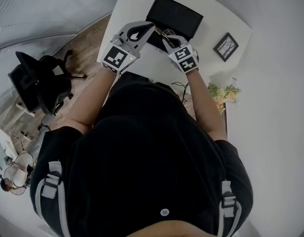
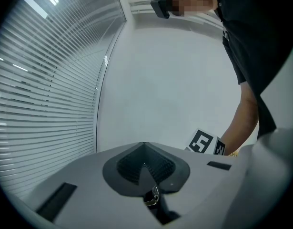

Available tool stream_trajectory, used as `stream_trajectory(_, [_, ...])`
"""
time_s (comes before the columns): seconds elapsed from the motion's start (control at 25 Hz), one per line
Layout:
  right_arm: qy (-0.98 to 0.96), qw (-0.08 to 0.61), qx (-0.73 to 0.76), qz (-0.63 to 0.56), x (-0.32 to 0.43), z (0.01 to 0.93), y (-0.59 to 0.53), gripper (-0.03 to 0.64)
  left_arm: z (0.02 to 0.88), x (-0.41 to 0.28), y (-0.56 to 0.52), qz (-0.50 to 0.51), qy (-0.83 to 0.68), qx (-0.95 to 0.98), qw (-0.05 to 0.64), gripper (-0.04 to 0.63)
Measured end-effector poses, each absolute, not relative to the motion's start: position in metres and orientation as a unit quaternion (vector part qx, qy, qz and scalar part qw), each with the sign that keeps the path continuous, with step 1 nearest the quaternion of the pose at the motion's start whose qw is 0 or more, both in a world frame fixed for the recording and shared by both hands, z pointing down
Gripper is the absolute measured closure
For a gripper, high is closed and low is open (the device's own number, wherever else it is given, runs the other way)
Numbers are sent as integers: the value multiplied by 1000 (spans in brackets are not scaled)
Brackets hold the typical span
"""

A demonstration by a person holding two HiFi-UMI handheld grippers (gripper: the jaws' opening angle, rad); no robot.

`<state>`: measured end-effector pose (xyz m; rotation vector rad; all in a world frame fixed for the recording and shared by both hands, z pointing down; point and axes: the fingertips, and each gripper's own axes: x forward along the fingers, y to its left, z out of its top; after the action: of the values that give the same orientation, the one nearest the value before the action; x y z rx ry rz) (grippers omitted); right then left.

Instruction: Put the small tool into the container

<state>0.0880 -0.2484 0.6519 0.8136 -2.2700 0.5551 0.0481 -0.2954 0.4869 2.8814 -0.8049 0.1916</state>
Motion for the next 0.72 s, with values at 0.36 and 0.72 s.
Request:
stream_trajectory(0.36, [-850, 368, 293, 237, 83, 692, -247, 595, 496, 39, -298, 68, -273, 956, 85, 588])
stream_trajectory(0.72, [-837, 400, 283, 243, 83, 718, -245, 591, 500, 34, -296, 76, -270, 955, 93, 588])
